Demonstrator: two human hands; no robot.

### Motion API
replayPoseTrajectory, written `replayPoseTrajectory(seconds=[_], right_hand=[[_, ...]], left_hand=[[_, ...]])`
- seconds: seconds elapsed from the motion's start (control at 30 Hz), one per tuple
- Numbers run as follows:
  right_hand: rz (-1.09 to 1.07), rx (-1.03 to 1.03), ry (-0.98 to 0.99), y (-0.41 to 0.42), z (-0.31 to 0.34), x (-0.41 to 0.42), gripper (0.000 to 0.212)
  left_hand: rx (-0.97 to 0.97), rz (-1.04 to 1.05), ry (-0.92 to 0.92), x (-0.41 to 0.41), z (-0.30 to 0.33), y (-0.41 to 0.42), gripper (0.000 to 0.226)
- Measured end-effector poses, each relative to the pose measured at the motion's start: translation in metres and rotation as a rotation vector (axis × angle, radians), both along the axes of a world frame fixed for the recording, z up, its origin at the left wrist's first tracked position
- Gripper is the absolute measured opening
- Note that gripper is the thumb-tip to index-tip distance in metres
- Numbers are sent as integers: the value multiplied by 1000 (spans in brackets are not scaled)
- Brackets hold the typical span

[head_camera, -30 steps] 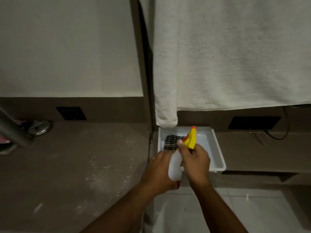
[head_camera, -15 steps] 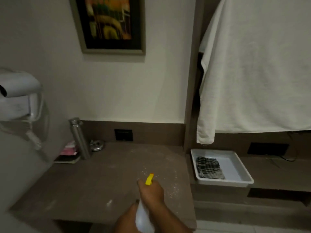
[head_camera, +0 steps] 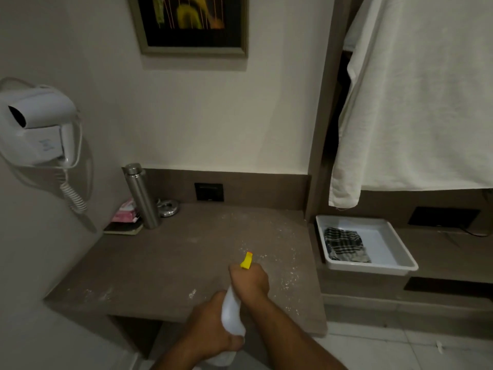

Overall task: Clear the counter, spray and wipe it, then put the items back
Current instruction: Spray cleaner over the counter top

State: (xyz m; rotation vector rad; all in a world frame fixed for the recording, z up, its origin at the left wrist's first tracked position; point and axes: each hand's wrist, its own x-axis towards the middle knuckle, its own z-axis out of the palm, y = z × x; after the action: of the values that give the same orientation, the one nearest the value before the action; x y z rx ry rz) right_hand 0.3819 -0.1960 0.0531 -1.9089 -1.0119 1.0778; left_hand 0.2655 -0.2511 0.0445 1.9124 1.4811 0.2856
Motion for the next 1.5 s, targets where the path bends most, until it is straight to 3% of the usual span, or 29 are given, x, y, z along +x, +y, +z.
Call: replayPoseTrajectory(seconds=[0.23, 0.37, 0.53, 0.8, 0.97, 1.07, 1.13, 1.5], right_hand=[[-27, -76, 133, 30, -28, 8, 29], [-62, -109, 174, 39, -37, 8, 29], [-104, -99, 181, 34, -40, 9, 29], [-135, -44, 205, 3, -30, -25, 23], [-195, -57, 251, -46, -31, -65, 21], [-302, -47, 240, -84, -42, -75, 23], [-392, -53, 214, -107, -46, -73, 24], [-587, 22, 297, -158, -40, -58, 15]], left_hand=[[-43, 93, 18, 8, -12, 18, 79], [-28, 84, 40, 13, -13, 27, 80], [6, 53, 93, 13, -12, 25, 67], [9, 53, 80, -27, -14, 0, 71], [2, -70, 119, -72, -10, -41, 69], [43, -246, 189, -82, -13, -59, 90], [35, -333, 220, -81, -16, -69, 89], [-15, -488, 226, -77, -4, -92, 89]])
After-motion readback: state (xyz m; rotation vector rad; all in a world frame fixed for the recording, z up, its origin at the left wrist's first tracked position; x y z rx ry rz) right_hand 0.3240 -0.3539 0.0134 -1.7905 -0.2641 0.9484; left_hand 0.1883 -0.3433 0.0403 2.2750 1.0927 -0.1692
